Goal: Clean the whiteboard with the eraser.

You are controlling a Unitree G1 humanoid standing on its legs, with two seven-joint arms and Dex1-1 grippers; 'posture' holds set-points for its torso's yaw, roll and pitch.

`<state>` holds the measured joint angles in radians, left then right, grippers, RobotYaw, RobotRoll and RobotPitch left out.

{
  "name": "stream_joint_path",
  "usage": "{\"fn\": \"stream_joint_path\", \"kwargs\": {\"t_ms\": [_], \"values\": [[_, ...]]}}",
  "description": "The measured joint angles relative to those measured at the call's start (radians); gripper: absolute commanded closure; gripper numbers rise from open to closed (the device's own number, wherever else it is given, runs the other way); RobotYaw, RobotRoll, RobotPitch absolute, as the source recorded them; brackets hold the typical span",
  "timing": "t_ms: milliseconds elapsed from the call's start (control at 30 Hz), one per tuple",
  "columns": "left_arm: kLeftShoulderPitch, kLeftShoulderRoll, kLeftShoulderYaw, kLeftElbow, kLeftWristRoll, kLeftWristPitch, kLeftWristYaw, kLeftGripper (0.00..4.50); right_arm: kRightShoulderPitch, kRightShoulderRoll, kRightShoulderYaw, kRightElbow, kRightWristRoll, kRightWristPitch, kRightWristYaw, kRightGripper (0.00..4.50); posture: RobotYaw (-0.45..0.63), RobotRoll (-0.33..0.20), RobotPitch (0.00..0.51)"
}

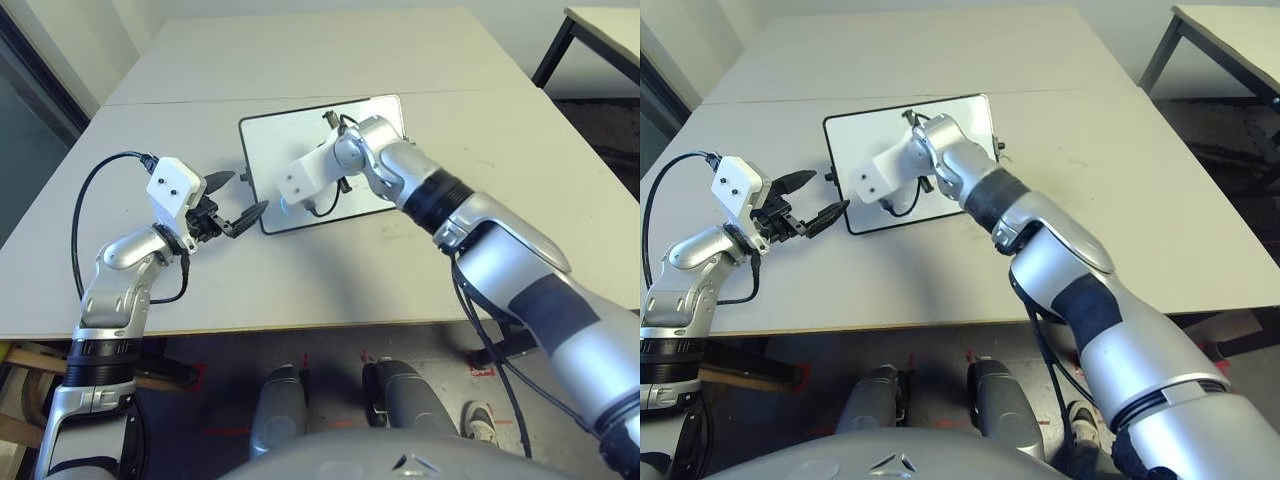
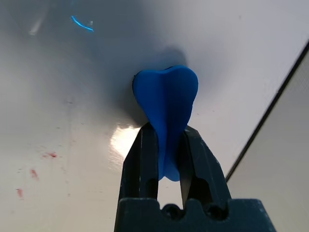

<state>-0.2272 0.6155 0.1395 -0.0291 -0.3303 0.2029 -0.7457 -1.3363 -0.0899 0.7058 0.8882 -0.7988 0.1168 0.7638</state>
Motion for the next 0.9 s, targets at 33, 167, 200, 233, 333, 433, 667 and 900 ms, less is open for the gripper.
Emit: {"fn": "stream_joint_path", "kwargs": {"t_ms": [33, 167, 200, 233, 333, 433, 667, 900], "values": [[0.000, 0.000, 0.000, 0.000, 0.000, 0.000, 0.000, 0.00, -0.013, 0.002, -0.007, 0.016, 0.003, 0.001, -0.011, 4.11, 0.03, 0.000, 0.067], [0.000, 0.000, 0.000, 0.000, 0.000, 0.001, 0.000, 0.00, -0.041, 0.006, -0.020, 0.056, 0.014, 0.000, -0.036, 4.11, 0.03, 0.000, 0.068], [0.000, 0.000, 0.000, 0.000, 0.000, 0.001, 0.000, 0.00, -0.045, 0.007, -0.020, 0.061, 0.017, -0.001, -0.037, 4.11, 0.03, 0.000, 0.068], [0.000, 0.000, 0.000, 0.000, 0.000, 0.001, 0.000, 0.00, -0.050, 0.007, -0.020, 0.066, 0.020, -0.001, -0.039, 4.11, 0.03, 0.000, 0.068], [0.000, 0.000, 0.000, 0.000, 0.000, 0.001, 0.000, 0.00, -0.056, 0.006, -0.021, 0.074, 0.029, -0.002, -0.038, 4.11, 0.03, 0.000, 0.069], [-0.001, 0.000, -0.001, 0.000, 0.000, 0.001, 0.000, 0.00, -0.051, -0.024, -0.034, 0.033, 0.056, -0.002, 0.035, 4.11, 0.03, 0.000, 0.069], [-0.015, -0.007, -0.011, 0.010, 0.001, 0.000, -0.008, 0.00, 0.060, -0.217, -0.068, -0.298, 0.129, 0.037, 0.333, 4.11, -0.04, 0.000, 0.074], [-0.076, -0.048, -0.053, 0.069, 0.015, -0.017, -0.014, 0.00, 0.218, -0.410, -0.137, -0.597, 0.199, 0.280, 0.604, 4.11, -0.09, 0.000, 0.074]]}}
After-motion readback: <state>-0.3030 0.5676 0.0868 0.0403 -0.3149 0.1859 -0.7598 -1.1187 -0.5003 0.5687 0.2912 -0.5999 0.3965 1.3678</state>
